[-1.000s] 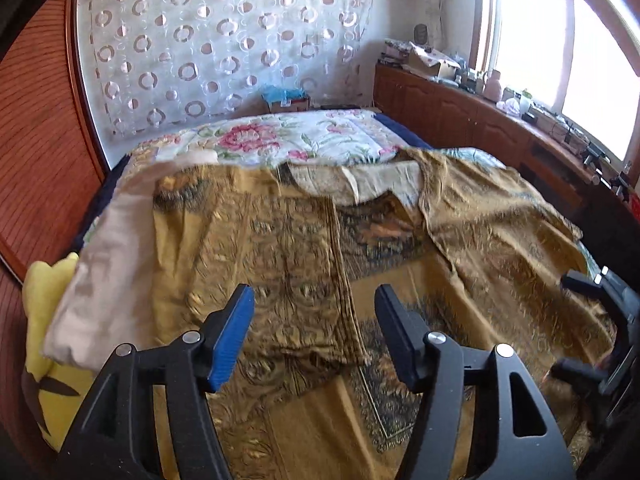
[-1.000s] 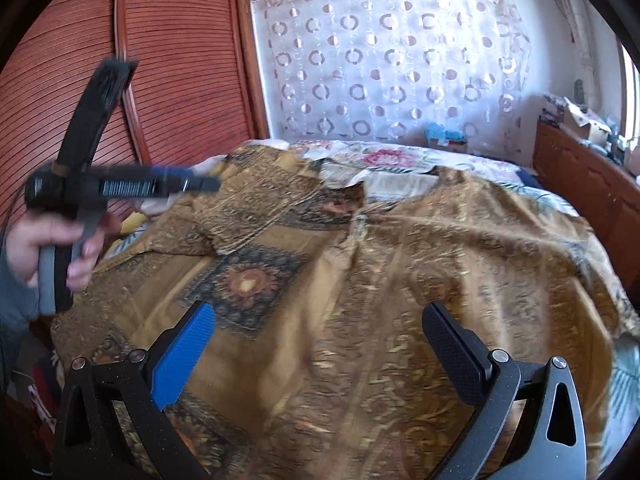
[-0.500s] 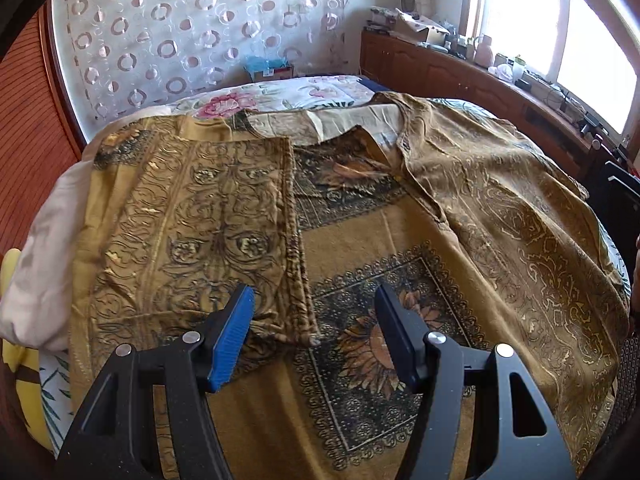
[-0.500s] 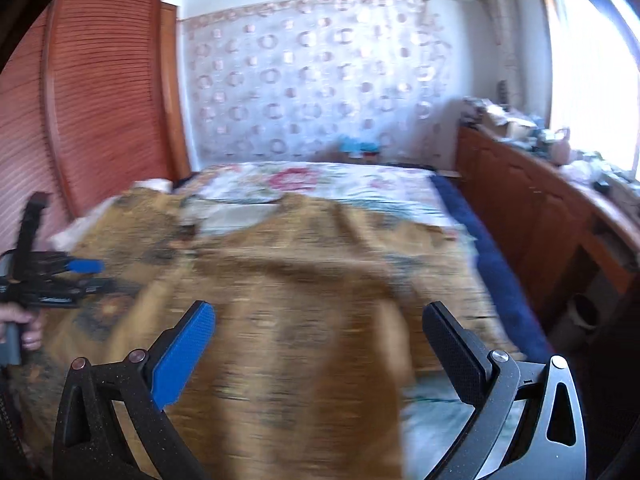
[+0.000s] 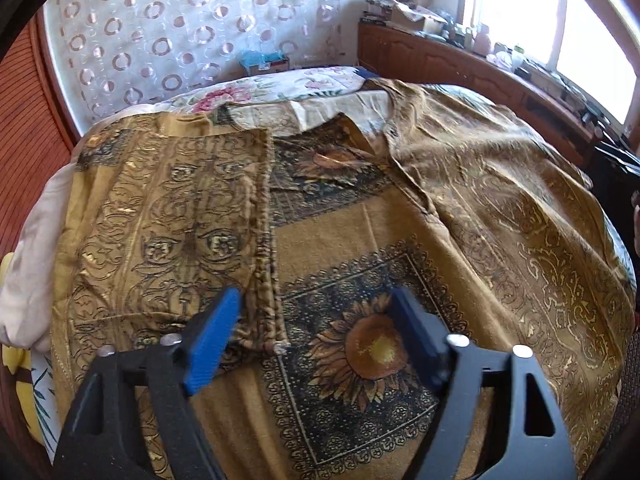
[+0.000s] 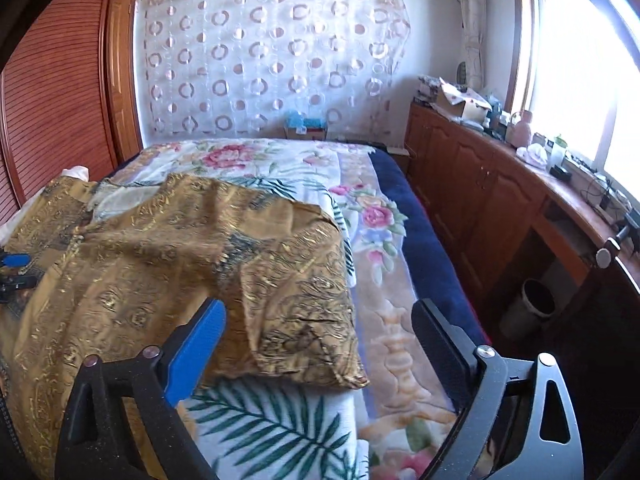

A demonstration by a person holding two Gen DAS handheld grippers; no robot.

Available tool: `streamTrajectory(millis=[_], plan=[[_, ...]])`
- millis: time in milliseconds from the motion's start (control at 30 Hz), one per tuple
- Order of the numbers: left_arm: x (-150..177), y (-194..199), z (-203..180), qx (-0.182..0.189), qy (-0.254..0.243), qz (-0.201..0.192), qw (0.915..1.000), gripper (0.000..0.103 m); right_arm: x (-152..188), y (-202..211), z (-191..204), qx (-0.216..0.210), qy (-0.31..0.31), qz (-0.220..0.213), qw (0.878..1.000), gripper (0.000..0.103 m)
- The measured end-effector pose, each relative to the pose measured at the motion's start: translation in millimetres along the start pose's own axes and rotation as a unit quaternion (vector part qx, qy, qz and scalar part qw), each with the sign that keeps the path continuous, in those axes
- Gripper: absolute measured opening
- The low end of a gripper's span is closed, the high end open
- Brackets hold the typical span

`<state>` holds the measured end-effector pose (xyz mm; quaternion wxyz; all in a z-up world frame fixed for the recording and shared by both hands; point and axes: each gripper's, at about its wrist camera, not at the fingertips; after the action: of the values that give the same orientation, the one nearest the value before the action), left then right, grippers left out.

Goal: Fold small clothes
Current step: 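Lay the folded strip flat on the shirt and open the left tool, then grasp the opposite side edge of the shirt with the right tool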

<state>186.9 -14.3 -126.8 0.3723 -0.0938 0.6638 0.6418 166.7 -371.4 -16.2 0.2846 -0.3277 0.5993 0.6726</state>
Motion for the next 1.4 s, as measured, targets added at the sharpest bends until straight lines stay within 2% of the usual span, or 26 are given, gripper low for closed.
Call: streamTrajectory(millis=[233,500,567,733,767,833,867,933,1000,1100,1200,1267,1400], plan=[[-0.4,0.0,-1.3,0.003,-0.001,0.001,1.0000,0.085,-13.4,-35.0,-7.7,-0.021,-0.019,0.064,0.998,0.083],[-0.8,-0.3,-1.2,0.004,0.000,0.002,1.0000,0.085,-15.9,-35.6,-23.6,-0.047,-0.040,0.095,0.994,0.072],[-0.9,-0.2,-0.8,0.004,0.000,0.002,1.0000,0.085,-15.0,-36.7,-27.6,-0.055,-0.043,0.103,0.992,0.066],[-1.0,-0.3,-1.0,0.004,0.000,0.002,1.0000,0.085,-17.6,-43.4,-31.4,-0.068,-0.044,0.119,0.990,0.044],[-1.0,-0.3,-0.9,0.004,0.000,0.002,1.0000,0.085,-19.2,-43.8,-32.8,-0.068,-0.042,0.120,0.990,0.043],[-0.8,-0.2,-1.0,0.004,0.000,0.002,1.0000,0.086,-19.8,-41.6,-32.3,-0.055,-0.033,0.114,0.991,0.030],[-0.8,-0.2,-1.4,0.004,0.000,0.002,1.0000,0.086,-19.4,-40.4,-32.2,-0.047,-0.030,0.112,0.992,0.027],[-0.6,-0.1,-1.0,0.004,0.000,0.002,1.0000,0.086,-20.5,-40.3,-33.3,-0.038,-0.028,0.108,0.993,0.012],[-0.5,0.0,-1.2,0.004,-0.001,0.002,1.0000,0.086,-22.4,-37.9,-29.7,-0.038,-0.020,0.101,0.994,0.008],[-1.7,-1.6,-0.2,0.006,0.001,0.003,1.0000,0.088,-26.6,-30.6,-15.8,-0.032,0.002,0.078,0.996,0.006],[-2.6,-3.0,-0.7,0.004,0.003,0.005,1.0000,0.090,-34.9,-14.9,4.3,-0.030,0.031,0.038,0.998,0.006],[-2.8,-3.1,-0.7,0.002,0.004,0.005,1.0000,0.091,-41.3,-5.9,23.3,-0.038,0.054,0.016,0.998,0.006],[-3.0,-2.9,-1.3,-0.003,0.006,0.005,1.0000,0.091,-43.2,2.0,68.6,-0.068,0.099,-0.002,0.993,0.006]])
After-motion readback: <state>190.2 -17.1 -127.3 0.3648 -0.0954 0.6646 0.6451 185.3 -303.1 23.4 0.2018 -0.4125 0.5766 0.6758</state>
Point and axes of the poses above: each gripper's, at about its wrist camera, not at the fingertips, and y roughly against the way its jaws point, z to its left, x to its underside, and after that the axes turned 9 degrees about -y, right-handed
